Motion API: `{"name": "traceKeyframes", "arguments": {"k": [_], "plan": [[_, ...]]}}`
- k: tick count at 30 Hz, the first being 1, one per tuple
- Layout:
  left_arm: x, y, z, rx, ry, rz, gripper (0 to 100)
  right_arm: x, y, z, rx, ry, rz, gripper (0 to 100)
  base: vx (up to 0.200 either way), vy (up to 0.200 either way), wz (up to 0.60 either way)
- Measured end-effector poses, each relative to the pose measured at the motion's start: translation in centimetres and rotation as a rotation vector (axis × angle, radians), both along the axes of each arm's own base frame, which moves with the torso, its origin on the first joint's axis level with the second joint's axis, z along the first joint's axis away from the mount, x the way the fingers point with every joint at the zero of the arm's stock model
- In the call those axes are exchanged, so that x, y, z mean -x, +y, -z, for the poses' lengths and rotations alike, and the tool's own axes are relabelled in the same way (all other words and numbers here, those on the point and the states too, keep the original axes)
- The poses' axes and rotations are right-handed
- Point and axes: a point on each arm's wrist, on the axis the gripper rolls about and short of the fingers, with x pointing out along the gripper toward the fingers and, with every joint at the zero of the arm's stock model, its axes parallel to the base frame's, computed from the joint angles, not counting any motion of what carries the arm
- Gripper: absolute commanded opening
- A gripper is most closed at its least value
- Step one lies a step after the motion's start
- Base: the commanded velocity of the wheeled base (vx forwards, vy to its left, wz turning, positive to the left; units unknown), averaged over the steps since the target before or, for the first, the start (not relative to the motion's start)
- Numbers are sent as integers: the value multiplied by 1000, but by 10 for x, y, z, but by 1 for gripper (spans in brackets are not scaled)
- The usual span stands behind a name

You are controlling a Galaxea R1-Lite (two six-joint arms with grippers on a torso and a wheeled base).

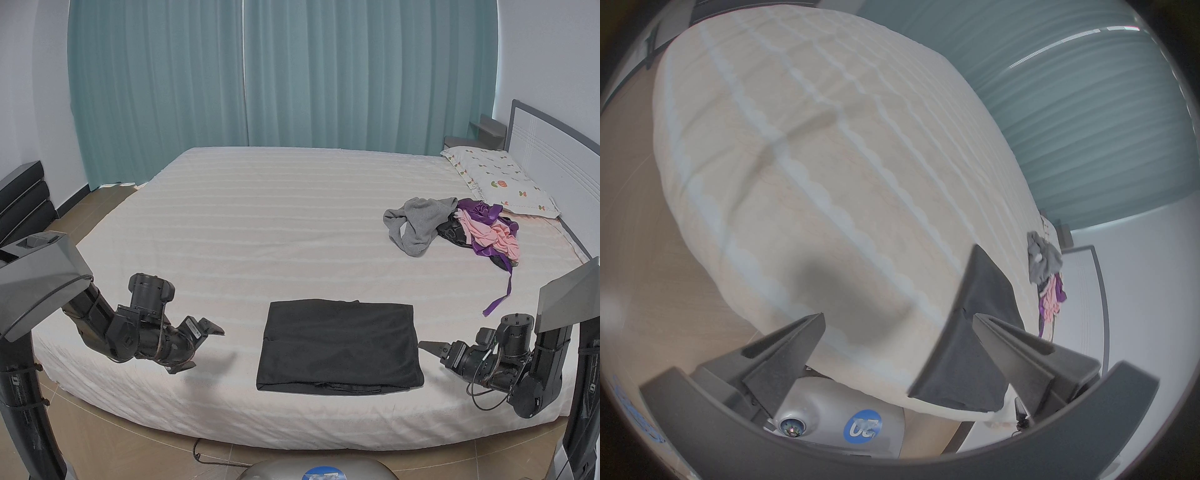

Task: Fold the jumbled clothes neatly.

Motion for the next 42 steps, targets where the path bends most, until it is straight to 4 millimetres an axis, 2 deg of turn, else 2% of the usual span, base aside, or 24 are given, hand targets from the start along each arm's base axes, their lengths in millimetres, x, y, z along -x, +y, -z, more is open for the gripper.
{"name": "traceKeyframes", "arguments": {"k": [5,12,13,22,33,34,42], "plan": [[-3,-13,-1,-1,-19,31,100,12,8,9,6,61,-50,100,0,0,0],[-5,-16,1,4,-33,35,100,16,20,23,30,100,-99,100,0,0,0],[-4,-16,2,4,-32,35,100,15,21,25,38,100,-105,0,0,0,0],[-4,-16,3,1,-26,37,100,16,22,35,73,119,-95,0,0,0,0],[-4,-16,4,1,-28,37,100,23,20,32,87,135,-84,0,0,0,0],[-4,-16,4,2,-28,37,100,24,20,32,88,140,-85,100,0,0,0],[-5,-16,3,4,-29,34,100,26,18,29,88,138,-80,100,0,0,0]]}}
